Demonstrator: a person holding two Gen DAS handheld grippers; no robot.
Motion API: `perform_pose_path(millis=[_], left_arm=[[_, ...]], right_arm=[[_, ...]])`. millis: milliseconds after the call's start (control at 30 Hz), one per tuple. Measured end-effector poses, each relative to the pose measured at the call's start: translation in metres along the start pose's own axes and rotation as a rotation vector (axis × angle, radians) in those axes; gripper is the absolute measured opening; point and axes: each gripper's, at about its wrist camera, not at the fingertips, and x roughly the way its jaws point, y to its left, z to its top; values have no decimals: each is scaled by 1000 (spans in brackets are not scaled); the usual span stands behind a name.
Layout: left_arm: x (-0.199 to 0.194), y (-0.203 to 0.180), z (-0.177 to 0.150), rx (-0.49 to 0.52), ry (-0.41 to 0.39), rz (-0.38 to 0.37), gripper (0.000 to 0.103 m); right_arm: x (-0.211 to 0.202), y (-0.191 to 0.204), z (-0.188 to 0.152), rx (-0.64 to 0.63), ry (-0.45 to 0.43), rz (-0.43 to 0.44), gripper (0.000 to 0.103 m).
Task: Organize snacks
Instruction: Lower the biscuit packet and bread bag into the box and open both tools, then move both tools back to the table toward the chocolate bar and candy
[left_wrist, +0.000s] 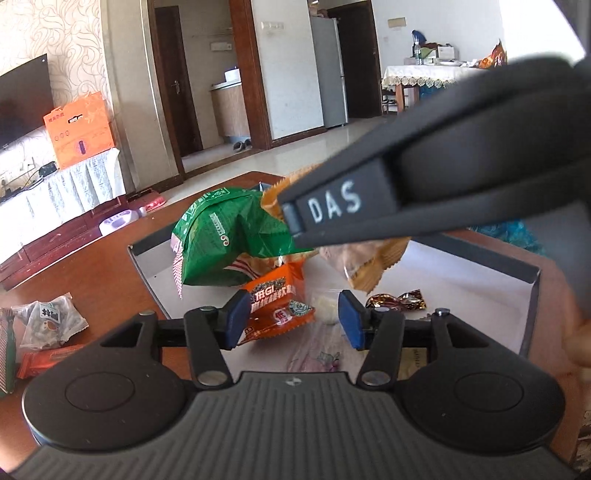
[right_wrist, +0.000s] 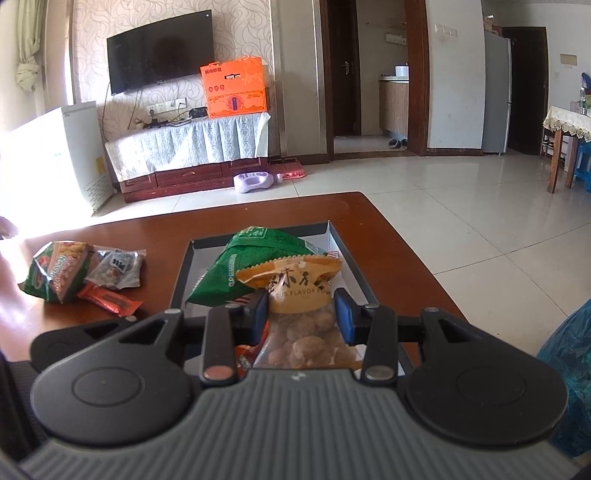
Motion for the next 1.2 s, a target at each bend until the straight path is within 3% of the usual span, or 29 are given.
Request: perform_pose_path(millis=[500, 567, 600, 633, 700, 1033, 1200], left_arm=[[-3, 5, -1, -46, 18, -22, 71], [-3, 5, -1, -45, 16, -20, 72], [-3, 5, -2, -45, 15, -22, 72], [-7, 3, -2, -46, 12, -22, 73], [-8, 4, -3, -47, 8, -22, 75], [-27, 23, -5, -99, -29, -36, 77], [-51, 54, -4, -142, -86, 20, 79]], right_arm=[[24, -17, -18, 45, 92, -31, 45], [22, -18, -18, 49, 86, -26, 48], [21, -18, -18, 57, 84, -10, 56], [19, -19, -18, 63, 77, 5, 63], [13, -17, -17, 62, 58, 10, 66], [-32, -29, -7, 165, -76, 4, 75], [-38, -20, -2, 174, -119, 13, 76]])
